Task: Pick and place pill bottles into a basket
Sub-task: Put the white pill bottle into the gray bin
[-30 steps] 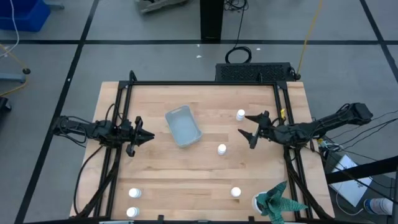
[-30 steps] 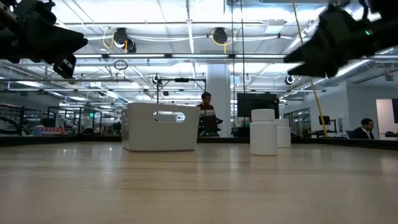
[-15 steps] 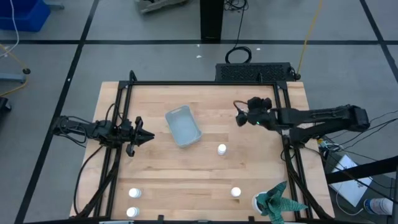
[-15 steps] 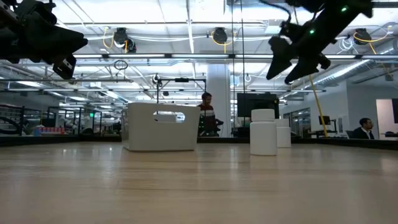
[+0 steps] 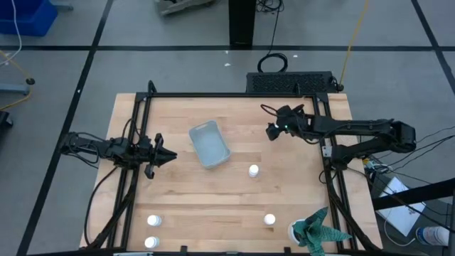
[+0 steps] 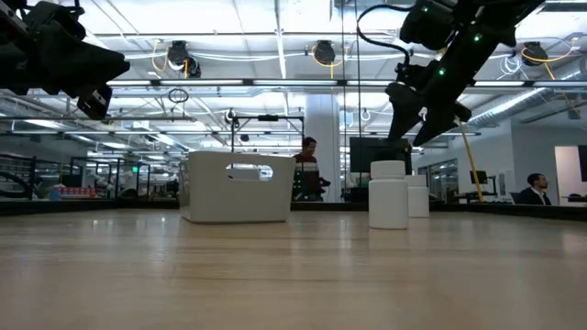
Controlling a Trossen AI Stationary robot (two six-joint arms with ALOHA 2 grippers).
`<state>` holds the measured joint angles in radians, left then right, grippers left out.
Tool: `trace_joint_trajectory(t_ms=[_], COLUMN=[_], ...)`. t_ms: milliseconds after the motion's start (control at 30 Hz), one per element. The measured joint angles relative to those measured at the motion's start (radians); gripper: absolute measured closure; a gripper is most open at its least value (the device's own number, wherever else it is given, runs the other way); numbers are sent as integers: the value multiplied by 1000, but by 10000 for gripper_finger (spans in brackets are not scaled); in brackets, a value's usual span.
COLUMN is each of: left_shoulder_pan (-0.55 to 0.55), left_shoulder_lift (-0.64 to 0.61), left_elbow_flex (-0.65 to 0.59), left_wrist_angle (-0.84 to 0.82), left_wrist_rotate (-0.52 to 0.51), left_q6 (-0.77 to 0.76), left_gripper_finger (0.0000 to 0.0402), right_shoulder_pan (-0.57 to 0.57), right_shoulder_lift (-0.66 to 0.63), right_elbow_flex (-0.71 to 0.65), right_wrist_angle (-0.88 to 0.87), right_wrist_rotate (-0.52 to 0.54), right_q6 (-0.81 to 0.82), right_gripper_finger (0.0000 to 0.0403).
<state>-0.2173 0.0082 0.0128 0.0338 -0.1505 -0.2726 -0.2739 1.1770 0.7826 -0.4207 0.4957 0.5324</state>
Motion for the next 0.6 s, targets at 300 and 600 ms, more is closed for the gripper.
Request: trace_joint_trajectory(t_ms=[300, 600], left_shoulder_pan=[0, 0], left_shoulder_lift=[0, 0], left_elbow_flex=[0, 0], left_wrist_angle=[-1, -1], left_wrist_rotate=[-1, -1], left_q6=[-19, -19], left_gripper_finger=[344, 344], right_shoulder_pan=[-1, -1], right_shoulder_lift=[0, 43], right_elbow_flex=[-36, -66], right_wrist_angle=[-26, 14], right_wrist_rotate=[13, 0], right_q6=[75, 85], right_gripper_finger=[64, 64])
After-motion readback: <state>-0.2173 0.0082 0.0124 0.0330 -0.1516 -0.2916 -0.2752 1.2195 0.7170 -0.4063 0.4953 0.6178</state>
